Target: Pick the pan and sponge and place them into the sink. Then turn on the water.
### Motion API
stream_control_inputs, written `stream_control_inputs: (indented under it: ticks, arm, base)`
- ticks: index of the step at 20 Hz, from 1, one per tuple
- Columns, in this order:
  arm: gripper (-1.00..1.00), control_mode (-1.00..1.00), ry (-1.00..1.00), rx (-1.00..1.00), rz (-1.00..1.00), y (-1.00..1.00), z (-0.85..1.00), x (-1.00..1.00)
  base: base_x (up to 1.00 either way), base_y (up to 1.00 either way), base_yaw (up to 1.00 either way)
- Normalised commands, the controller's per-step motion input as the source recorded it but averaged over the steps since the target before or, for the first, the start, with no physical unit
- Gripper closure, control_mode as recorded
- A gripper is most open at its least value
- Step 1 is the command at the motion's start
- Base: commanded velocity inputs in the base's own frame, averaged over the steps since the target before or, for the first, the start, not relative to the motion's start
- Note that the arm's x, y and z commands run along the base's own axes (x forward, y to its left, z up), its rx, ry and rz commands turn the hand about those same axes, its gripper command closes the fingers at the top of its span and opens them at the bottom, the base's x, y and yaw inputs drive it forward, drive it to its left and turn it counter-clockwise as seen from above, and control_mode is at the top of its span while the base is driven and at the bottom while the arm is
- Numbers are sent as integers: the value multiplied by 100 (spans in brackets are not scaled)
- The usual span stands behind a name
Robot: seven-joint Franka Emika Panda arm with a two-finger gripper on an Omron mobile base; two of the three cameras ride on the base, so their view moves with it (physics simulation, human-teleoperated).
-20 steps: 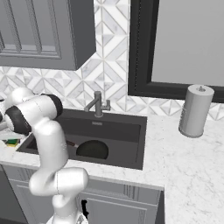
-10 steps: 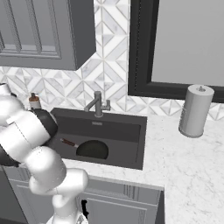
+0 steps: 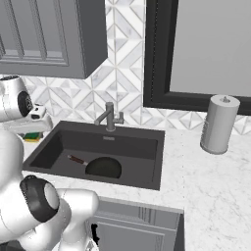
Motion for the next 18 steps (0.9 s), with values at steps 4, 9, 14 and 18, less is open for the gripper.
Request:
stream_control_inputs:
  ticks: [4,9,14,18]
  arm:
    - [100,-100,-2,0,0,-100,48,-3]
    - [100,-100,0,2,-1,-100,0,5]
    - [100,-100,1,0,-5,-100,0,24]
    - [100,-100,3,1,-6,-100,-1,42]
  base:
    - [0,0,0]
    - [0,0,0]
    - [0,0,0]
    - [0,0,0]
